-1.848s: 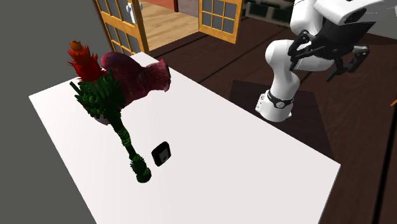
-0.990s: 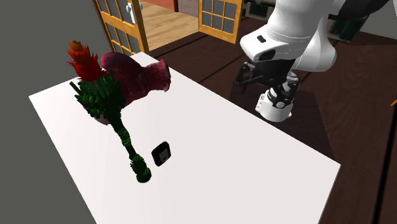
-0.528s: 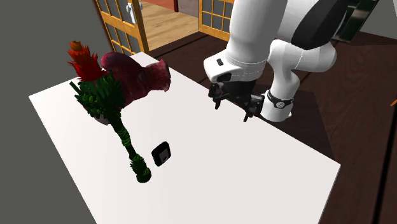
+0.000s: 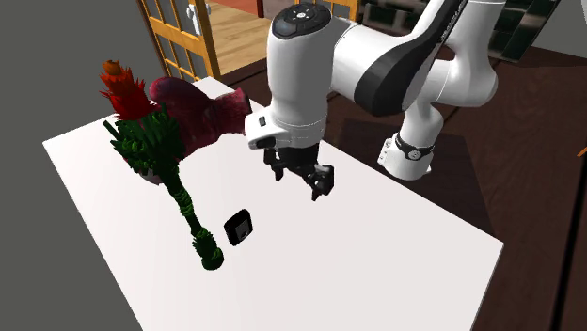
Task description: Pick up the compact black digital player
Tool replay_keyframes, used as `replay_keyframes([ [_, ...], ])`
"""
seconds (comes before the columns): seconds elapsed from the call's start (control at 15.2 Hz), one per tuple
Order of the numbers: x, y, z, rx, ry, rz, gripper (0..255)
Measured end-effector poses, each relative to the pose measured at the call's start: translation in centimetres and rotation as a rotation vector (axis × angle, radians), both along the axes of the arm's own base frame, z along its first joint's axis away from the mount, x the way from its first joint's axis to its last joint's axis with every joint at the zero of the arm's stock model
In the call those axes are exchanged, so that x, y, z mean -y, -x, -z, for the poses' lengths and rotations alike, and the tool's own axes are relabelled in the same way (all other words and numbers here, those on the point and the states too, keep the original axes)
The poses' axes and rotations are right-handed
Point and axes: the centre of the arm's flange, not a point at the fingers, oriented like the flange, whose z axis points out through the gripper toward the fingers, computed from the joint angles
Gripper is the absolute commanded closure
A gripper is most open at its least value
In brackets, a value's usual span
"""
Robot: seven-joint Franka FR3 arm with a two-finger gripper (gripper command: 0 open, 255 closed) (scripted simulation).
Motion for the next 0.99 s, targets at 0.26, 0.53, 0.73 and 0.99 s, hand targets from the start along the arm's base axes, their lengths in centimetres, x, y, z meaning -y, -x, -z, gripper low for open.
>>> replay_keyframes([
  [0.26, 4.4, -1.6, 2.4, 0.02, -0.003, 0.024, 0],
  [0.53, 8.6, -3.0, 5.1, 0.039, -0.005, 0.046, 0],
  [0.73, 11.5, -3.7, 6.8, 0.052, -0.009, 0.063, 0],
  [0.99, 12.5, -4.0, 9.0, 0.056, -0.01, 0.067, 0],
])
